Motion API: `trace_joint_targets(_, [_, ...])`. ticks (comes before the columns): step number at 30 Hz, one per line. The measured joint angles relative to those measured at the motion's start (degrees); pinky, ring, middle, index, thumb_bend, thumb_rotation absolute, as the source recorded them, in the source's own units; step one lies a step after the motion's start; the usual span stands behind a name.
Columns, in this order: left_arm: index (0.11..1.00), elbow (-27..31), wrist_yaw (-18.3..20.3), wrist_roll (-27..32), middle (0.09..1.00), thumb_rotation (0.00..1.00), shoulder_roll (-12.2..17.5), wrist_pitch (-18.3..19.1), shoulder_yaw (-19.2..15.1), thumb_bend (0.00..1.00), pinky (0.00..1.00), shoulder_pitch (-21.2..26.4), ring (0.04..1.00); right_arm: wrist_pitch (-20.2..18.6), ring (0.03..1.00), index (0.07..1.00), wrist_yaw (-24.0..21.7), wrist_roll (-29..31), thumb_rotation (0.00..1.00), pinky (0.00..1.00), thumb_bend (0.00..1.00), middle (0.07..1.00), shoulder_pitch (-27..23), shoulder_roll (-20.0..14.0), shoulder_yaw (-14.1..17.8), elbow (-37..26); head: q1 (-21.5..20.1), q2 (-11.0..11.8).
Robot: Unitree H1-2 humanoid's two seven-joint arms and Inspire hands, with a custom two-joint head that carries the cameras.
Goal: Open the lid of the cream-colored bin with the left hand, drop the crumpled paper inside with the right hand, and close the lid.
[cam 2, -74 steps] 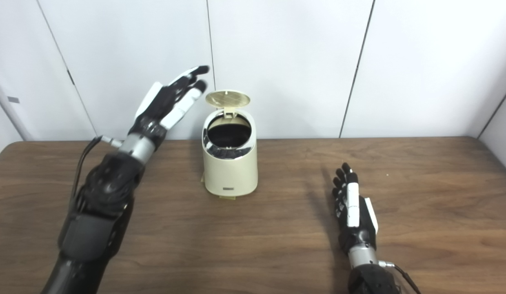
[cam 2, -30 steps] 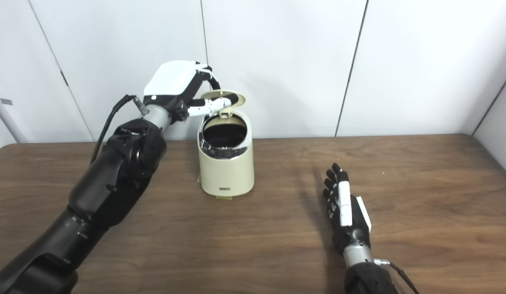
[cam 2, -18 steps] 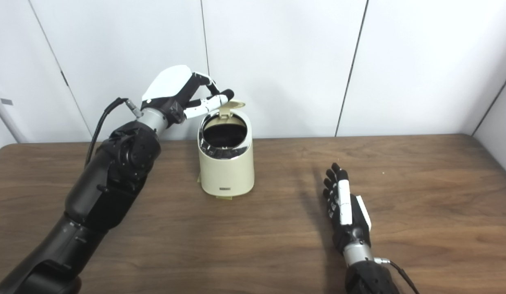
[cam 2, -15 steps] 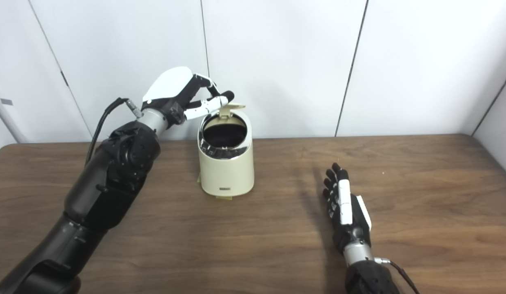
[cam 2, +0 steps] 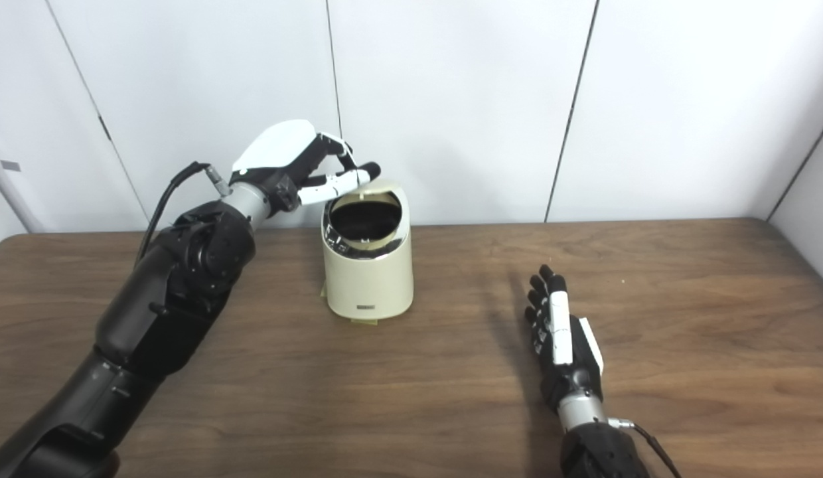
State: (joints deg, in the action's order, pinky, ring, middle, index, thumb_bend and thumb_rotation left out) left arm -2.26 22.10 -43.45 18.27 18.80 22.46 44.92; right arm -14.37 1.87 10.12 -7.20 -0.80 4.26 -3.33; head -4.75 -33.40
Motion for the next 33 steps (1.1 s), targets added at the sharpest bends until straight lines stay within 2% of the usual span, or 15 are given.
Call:
trace_joint_targets(7, [0.627, 0.4, -0.63, -1.93, 0.869, 0.95, 0.29, -2.55, 0.62, 0.56, 0.75, -3.87, 0.886, -0.36, 1.0, 1.0, 0.47, -0.76, 1.0, 0.96, 0.63, 1.0, -0.04, 0.05, -0.14, -0.2, -0.35, -0.26])
trace_joint_targets(15, [0.689, 0.87, -2.01, -6.23, 0.92, 0.98, 1.22, -6.77, 1.83, 0.55, 0.84, -4.8, 0.948, -1.14, 1.0, 1.0, 0.69, -1.66, 1.0, 0.97, 0.62, 1.0, -0.12, -0.03, -0.48, -0.58, -0.53, -0.35])
trace_joint_targets(18, [0.706, 1.31, -4.08, -9.4, 0.927, 0.98, 1.37, -8.24, 2.73, 0.56, 0.87, -5.84, 0.96, -1.39, 1.0, 1.0, 0.69, -1.66, 1.0, 0.97, 0.62, 0.995, -0.1, -0.04, -0.57, -0.82, -0.79, -0.53])
trace_joint_targets(25, [0.722, 2.01, -7.09, -14.01, 0.956, 1.0, 1.38, -10.95, 3.34, 0.57, 0.97, -8.33, 0.995, -1.62, 1.0, 0.982, 0.69, -2.06, 1.0, 0.97, 0.61, 0.981, -0.06, -0.19, -0.71, -0.95, -1.05, -0.7])
trace_joint_targets(33, [0.708, 2.01, -8.71, -19.76, 0.959, 1.0, 1.61, -13.46, 4.5, 0.57, 0.97, -8.81, 0.991, -2.34, 1.0, 0.979, 0.69, -2.7, 1.0, 0.98, 0.62, 0.967, 0.0, -0.16, -0.85, -1.58, -1.23, -1.14])
